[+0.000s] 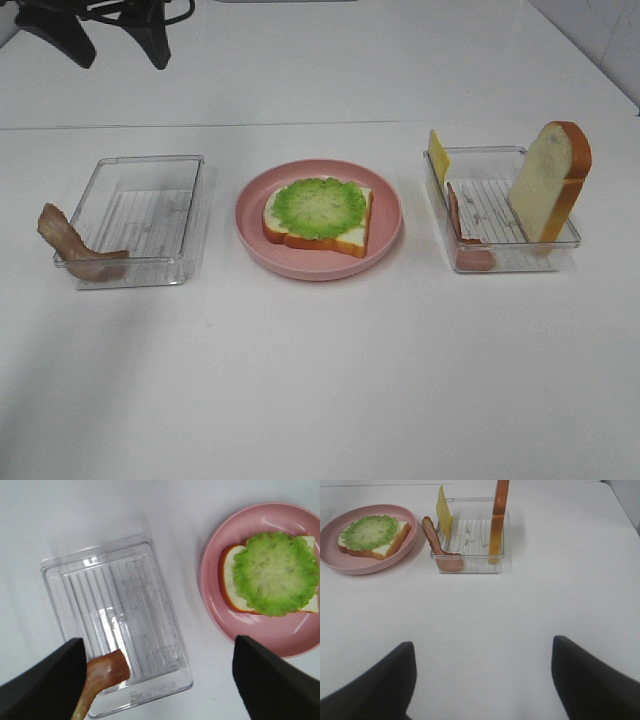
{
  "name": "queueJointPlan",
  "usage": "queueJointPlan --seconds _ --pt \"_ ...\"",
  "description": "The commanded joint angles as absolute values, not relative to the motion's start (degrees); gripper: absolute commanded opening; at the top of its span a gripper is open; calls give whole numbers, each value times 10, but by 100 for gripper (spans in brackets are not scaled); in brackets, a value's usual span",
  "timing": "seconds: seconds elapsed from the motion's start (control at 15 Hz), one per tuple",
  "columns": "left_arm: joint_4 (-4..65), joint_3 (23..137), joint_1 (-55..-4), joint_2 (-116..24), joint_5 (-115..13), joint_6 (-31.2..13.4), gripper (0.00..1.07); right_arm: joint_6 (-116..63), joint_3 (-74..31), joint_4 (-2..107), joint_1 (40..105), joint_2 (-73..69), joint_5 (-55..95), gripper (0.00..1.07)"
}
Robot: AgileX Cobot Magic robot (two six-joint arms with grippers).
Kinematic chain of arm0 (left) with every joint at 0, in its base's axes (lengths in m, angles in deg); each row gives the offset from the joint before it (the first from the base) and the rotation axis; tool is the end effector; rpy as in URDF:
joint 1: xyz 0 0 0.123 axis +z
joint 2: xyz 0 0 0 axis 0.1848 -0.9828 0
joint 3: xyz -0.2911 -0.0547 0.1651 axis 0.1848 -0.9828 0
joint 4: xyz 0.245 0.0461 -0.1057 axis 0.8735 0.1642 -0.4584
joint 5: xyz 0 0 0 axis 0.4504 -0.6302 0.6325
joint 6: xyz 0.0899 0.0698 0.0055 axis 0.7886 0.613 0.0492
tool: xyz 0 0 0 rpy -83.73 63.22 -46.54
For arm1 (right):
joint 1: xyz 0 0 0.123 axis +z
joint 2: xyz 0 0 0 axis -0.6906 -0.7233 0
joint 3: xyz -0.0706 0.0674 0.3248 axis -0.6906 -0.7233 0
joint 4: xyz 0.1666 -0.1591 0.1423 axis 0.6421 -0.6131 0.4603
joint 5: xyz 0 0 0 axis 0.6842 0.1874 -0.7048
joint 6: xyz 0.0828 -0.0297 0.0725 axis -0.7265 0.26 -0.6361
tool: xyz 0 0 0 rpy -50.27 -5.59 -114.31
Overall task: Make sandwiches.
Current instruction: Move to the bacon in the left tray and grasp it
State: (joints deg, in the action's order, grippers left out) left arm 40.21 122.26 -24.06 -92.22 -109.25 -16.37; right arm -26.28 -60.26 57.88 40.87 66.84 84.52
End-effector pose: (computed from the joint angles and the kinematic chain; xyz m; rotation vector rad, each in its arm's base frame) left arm 0.4748 -0.1230 0.3417 0.2121 2.7351 -0.2080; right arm -0.0229 0.0104 0.2768 -0.0438 2.0426 0.0263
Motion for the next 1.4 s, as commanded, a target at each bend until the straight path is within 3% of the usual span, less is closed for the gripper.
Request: queueJointPlan --seconds 0.07,0.4,0.8,1.4 --pt "425 1150 -218 -877 -1137 -168 76 -258 -603 582 404 677 840 73" --pt "428 1044 -160 -835 -1137 -173 76 -258 -603 582 404 677 840 73" --pt "457 967 -157 -843 -1073 -226 67 -258 -603 582 404 677 840 73" --pt "442 967 -158 -920 -1023 -237 67 -258 -603 582 404 677 840 73"
